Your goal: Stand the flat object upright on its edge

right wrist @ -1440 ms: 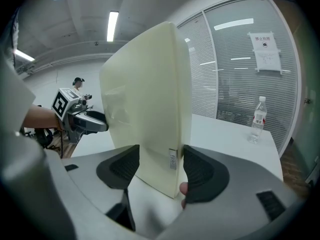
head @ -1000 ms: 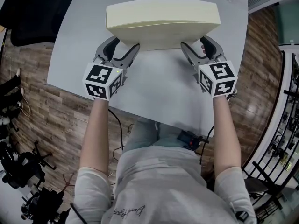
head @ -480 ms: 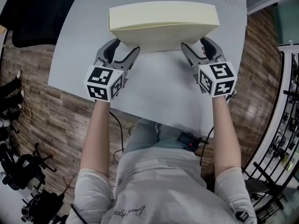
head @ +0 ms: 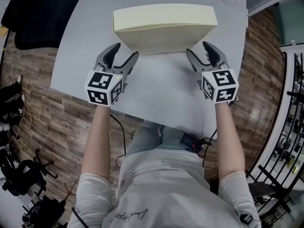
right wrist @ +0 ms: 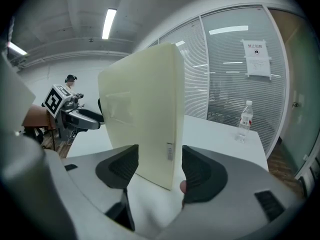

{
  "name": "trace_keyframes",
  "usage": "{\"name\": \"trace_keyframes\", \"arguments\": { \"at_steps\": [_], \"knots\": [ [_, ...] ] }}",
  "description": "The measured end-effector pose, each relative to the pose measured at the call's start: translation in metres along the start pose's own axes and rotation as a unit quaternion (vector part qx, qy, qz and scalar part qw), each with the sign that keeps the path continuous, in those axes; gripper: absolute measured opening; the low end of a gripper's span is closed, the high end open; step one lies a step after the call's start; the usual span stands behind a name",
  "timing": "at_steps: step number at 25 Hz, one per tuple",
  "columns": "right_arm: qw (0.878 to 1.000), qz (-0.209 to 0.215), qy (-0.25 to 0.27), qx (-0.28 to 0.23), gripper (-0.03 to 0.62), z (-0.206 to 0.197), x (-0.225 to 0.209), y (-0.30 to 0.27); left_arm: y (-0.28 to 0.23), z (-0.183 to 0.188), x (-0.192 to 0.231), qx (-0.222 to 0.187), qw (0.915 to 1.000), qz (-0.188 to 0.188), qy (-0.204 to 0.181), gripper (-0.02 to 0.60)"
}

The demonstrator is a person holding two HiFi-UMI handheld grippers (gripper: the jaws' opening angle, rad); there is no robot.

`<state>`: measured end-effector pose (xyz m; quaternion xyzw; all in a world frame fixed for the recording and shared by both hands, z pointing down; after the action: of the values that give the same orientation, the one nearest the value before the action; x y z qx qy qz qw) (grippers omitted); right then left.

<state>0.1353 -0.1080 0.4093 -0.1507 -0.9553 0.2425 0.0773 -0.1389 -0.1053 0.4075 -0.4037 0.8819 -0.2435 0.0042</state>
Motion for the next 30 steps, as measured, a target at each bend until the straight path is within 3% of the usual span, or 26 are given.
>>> {"name": "trace_keyframes", "arguments": {
  "at_steps": [8, 15, 30],
  "knots": [
    [1.0, 0.008, 0.017, -0.004, 0.221, -0.005, 0.021, 0.022, 0.014, -0.006, -0.016, -0.007, 1.0, 0.002, -0.006, 0.196],
    [0.999, 0.02, 0.024, -0.016, 0.049, 0.001, 0.034, 0.048, 0.023, -0.014, -0.052, -0.015, 0.9996, -0.017, 0.016, 0.027],
    [0.998, 0.068, 0.005, -0.003, 0.025, -0.005, 0.067, 0.103, 0.042, 0.0, -0.111, -0.038, 0.9986, -0.031, 0.019, 0.012]
  ]
}}
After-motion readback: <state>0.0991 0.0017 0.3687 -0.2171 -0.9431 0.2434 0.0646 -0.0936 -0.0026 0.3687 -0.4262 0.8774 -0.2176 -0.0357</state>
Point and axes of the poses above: the fingertips, and each gripper's own axes: y backward along the fingers, x to its left, z out of its top, the point moved 6 cm from there along y, backward along the fingers, and after that the axes turned 13 degrees about -z, right-handed, at the moved point
